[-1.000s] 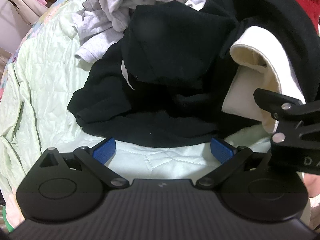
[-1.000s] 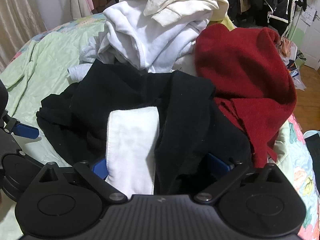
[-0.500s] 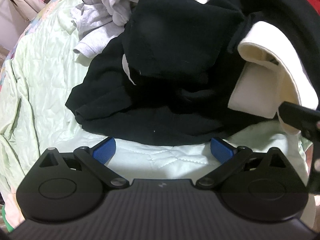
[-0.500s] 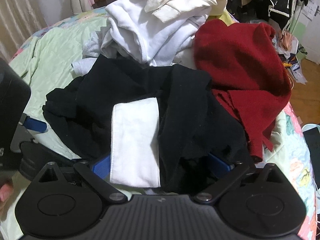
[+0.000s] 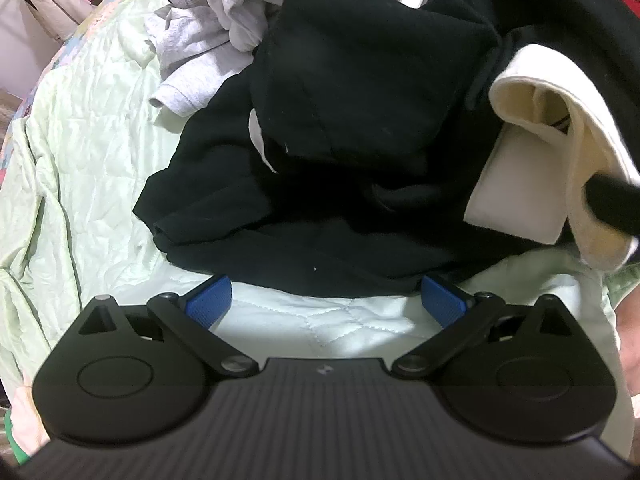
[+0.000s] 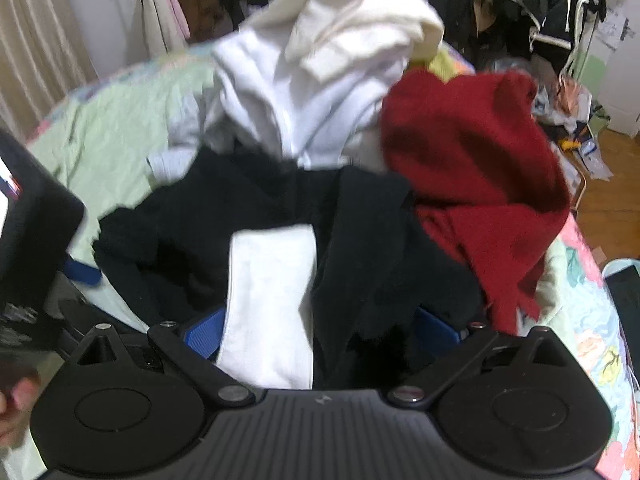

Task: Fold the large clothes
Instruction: 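Move both grippers toward the black T-shirt on the clothes pile, then close both grippers on the black T-shirt and lift it off the pile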

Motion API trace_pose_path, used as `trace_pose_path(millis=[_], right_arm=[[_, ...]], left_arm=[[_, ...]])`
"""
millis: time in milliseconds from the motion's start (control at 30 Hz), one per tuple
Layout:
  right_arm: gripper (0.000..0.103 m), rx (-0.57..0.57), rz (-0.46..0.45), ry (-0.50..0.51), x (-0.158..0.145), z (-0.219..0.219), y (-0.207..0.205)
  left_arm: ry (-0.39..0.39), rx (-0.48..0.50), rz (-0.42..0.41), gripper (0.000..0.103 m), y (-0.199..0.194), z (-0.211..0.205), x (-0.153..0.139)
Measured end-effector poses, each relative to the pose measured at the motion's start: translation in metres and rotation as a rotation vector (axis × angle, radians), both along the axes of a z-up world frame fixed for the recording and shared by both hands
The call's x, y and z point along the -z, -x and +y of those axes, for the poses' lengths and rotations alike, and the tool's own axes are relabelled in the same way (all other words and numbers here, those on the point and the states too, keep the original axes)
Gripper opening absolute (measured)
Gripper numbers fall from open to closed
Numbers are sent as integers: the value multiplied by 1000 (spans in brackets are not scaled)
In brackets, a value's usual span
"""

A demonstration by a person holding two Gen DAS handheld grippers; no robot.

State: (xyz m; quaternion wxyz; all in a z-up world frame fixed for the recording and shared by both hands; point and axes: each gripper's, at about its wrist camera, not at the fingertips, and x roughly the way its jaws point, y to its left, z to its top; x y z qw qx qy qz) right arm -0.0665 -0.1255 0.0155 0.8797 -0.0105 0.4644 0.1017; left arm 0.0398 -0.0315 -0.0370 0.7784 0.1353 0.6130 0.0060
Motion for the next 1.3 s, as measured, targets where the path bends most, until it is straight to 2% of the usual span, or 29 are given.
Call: trace_pose_path(millis=[133,233,433,600,633,733,800,867,900,933,967,1033,1100,1167,1233,1300], right_arm=[[99,39,-17,-15,-3,-12,0],[99,44,-14,-22,1,-18,-1],[99,63,-7,-36,20,-22,-17],[100,77,-9,-125,26,-31,-31],[102,75,-9,-139,28,-33,-33],[103,42,-28,-146,46,-30,-40],[100,9,-52,-128,58,-24,-43],[77,-13,-102,-81,63,-16,-41],[72,-19,-128,-61,64,-14,-38],[61,-24,-151,-55,61,-13,-36],[50,-36,-174,-39,56,-13,-33],[37,-58,-219,16,42,-8,-25],[30,-84,-273,98,28,2,-14],[16,-109,-322,143,15,11,-3],[14,-135,-364,155,3,18,8],[13,-174,-427,122,-14,24,18]], left_arm=[[4,2,-11,103,-1,-1,0],[32,-4,-54,103,-5,2,-6],[94,-50,-107,103,-35,11,0],[104,-54,-123,103,-60,17,14],[100,-23,-100,103,-68,15,22],[121,14,48,103,-92,14,59],[178,-62,46,103,-101,23,73],[191,-58,12,92,-98,23,69],[197,-56,-6,72,-97,23,67],[214,-51,-46,50,-90,20,58],[230,-45,-85,40,-84,18,50],[211,-55,-124,25,-78,15,41],[181,-67,-184,20,-70,13,29],[198,-92,-208,18,-66,19,24],[216,-117,-233,17,-61,24,18],[263,-139,-270,16,-57,35,10]])
